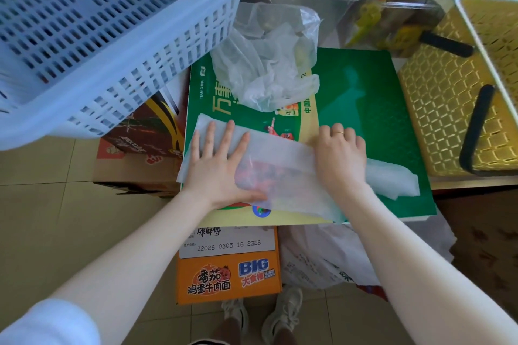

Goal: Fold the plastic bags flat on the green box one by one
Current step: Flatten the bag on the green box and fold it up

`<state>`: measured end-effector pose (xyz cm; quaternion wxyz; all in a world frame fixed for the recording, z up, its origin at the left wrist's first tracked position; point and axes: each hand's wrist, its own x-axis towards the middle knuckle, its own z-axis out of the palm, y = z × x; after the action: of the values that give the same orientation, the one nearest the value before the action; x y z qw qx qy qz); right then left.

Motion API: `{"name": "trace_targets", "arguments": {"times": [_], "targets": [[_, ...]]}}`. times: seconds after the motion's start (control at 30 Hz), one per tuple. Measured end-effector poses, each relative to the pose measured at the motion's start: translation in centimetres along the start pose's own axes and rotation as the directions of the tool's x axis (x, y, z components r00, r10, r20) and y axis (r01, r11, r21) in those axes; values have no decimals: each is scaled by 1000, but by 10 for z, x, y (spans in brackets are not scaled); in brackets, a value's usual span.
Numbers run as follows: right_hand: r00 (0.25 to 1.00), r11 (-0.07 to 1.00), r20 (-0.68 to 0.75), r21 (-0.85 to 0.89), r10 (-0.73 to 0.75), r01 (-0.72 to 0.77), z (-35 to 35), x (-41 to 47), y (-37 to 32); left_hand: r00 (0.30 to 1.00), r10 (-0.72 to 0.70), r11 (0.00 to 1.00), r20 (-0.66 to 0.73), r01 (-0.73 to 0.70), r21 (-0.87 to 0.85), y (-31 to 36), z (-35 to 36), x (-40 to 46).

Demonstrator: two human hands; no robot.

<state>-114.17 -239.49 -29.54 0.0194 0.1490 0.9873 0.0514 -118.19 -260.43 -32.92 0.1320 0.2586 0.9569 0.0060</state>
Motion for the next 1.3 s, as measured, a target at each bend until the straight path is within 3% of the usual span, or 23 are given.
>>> {"name": "trace_targets", "arguments": {"times": [0.07, 0.1, 0.17, 0.23, 0.3, 0.37, 0.73, 0.87, 1.07, 1.17, 1.3], "targets": [[983, 993, -172, 85, -70, 86, -3, -13, -32, 1000, -7, 1000, 13, 7, 0, 2, -1, 1], [976, 978, -185, 149, -118, 147, 0, -21, -50, 1000, -4, 1000, 8, 4, 2, 2, -1, 1], [978, 946, -74, 248, -195, 207, 11, -37, -76, 1000, 7, 1000, -25, -7, 2, 1, 0, 0], [981, 937, 63, 314, -184, 155, 22, -45, -77, 999, 14, 1000, -45, -14, -6, -2, 1, -1], [976, 950, 127, 279, -179, 138, 35, -48, -56, 1000, 19, 1000, -18, -19, 1, -4, 0, -1], [980, 963, 104, 227, -168, 141, 43, -52, -31, 999, 34, 999, 8, -34, 30, -5, 0, -1], [969, 984, 215, 103, 119, -143, 44, -80, 73, 996, 19, 997, 86, -25, 68, -2, -10, -3], [967, 981, 226, 126, 117, -148, 45, -79, 74, 999, -20, 1000, 45, 19, 20, 23, -16, -6], [970, 982, 226, 150, 83, -119, 47, -78, 75, 961, 268, 957, -66, -273, -99, 135, -7, -5], [978, 978, 205, 190, 41, -81, 48, -81, 84, 977, 211, 976, -14, -211, -56, 146, 9, -2], [985, 972, 170, 225, 23, -62, 48, -85, 102, 995, 95, 994, 18, -95, 45, 112, 14, -12]]}}
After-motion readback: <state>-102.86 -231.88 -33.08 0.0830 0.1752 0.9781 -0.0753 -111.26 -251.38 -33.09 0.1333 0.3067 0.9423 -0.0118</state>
